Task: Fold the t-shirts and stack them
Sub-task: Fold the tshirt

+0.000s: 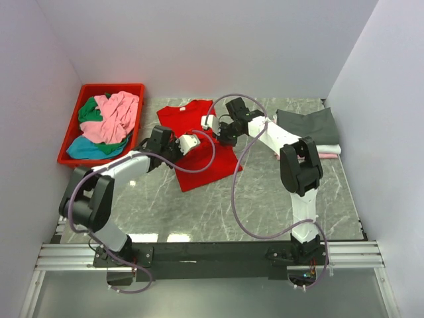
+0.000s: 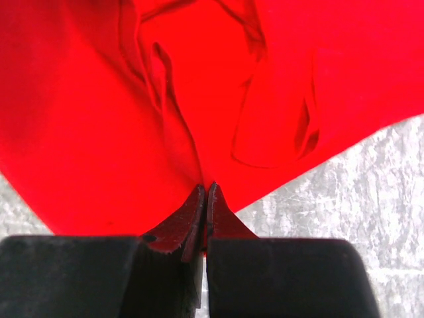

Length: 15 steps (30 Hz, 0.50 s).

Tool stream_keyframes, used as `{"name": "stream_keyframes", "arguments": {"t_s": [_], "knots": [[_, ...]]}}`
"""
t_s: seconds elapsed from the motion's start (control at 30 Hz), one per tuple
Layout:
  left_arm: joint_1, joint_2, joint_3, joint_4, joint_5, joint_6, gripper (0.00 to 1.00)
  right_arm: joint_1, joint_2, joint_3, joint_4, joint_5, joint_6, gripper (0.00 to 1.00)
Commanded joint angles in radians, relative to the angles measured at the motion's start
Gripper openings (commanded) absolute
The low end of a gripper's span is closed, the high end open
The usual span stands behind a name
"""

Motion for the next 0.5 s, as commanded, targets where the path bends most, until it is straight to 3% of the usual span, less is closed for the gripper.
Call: {"name": "stream_keyframes", "arguments": {"t_s": [0.0, 0.47], "knots": [[0.009, 0.043, 0.070, 0.020, 0.059, 0.043, 0.00, -0.009, 0.012, 0.060, 0.044, 0.039, 0.076, 0.00], [0.053, 0.116, 0.154, -0.003, 0.072, 0.056, 0.00, -0.015, 0.103, 0.156, 0.053, 0.084, 0.135, 0.00]]}}
